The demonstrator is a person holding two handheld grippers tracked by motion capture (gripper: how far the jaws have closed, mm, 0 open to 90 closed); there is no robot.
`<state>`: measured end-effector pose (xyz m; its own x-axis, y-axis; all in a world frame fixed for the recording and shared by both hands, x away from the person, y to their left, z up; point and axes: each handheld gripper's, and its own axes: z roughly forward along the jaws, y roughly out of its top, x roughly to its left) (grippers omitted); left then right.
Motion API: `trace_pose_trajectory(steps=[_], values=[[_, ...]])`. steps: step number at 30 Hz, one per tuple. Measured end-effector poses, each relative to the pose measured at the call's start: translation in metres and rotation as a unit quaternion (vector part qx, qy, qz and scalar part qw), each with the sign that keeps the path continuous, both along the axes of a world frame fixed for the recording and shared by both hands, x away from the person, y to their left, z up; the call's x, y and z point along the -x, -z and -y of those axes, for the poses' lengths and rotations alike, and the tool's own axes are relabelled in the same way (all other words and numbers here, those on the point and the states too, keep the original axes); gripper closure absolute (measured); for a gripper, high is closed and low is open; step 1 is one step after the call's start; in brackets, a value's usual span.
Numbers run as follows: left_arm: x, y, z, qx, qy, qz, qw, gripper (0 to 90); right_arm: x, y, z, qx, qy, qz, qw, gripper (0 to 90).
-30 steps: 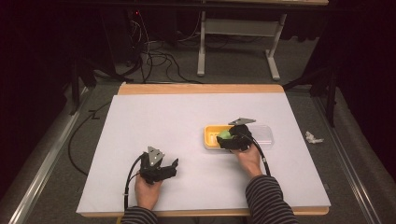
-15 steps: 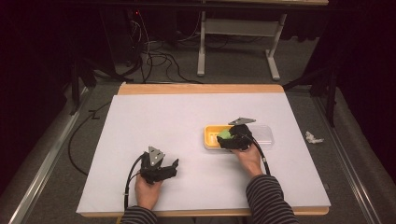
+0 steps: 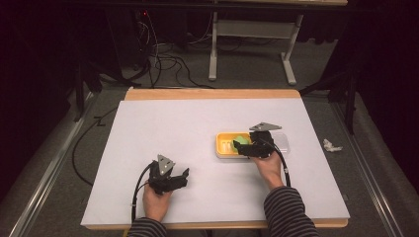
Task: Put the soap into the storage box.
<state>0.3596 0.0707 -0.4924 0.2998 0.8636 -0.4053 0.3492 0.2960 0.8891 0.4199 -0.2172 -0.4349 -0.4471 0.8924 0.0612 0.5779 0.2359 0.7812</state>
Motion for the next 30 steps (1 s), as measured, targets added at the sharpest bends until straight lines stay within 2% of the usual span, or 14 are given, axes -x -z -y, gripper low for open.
trace_pose_trajectory(steps=[5,10,14,18,23,25,30], values=[[0.001,0.000,0.000,0.002,0.000,0.003,1.0000,19.1,0.005,-0.008,0.009,-0.007,0.007,0.019,0.9998,27.4],[0.001,0.000,-0.001,0.000,0.002,0.003,1.0000,19.1,0.011,-0.014,0.017,-0.022,0.010,0.024,0.9994,26.6],[0.000,-0.002,-0.004,0.023,-0.003,-0.001,0.9997,19.0,0.019,-0.019,0.022,-0.034,0.006,0.033,0.9988,26.3],[0.000,-0.002,-0.003,0.021,-0.003,0.002,0.9998,19.0,0.025,-0.024,0.028,-0.037,0.007,0.044,0.9983,26.2],[0.000,-0.002,-0.004,0.021,-0.003,0.001,0.9998,19.0,0.032,-0.030,0.034,-0.040,0.025,0.053,0.9975,26.0],[0.000,-0.002,-0.004,0.021,-0.003,0.002,0.9998,19.0,0.036,-0.033,0.036,-0.048,0.026,0.054,0.9971,26.0],[0.002,-0.003,-0.004,0.023,0.005,0.006,0.9997,18.5,0.043,-0.037,0.040,-0.045,0.019,0.058,0.9971,26.4]])
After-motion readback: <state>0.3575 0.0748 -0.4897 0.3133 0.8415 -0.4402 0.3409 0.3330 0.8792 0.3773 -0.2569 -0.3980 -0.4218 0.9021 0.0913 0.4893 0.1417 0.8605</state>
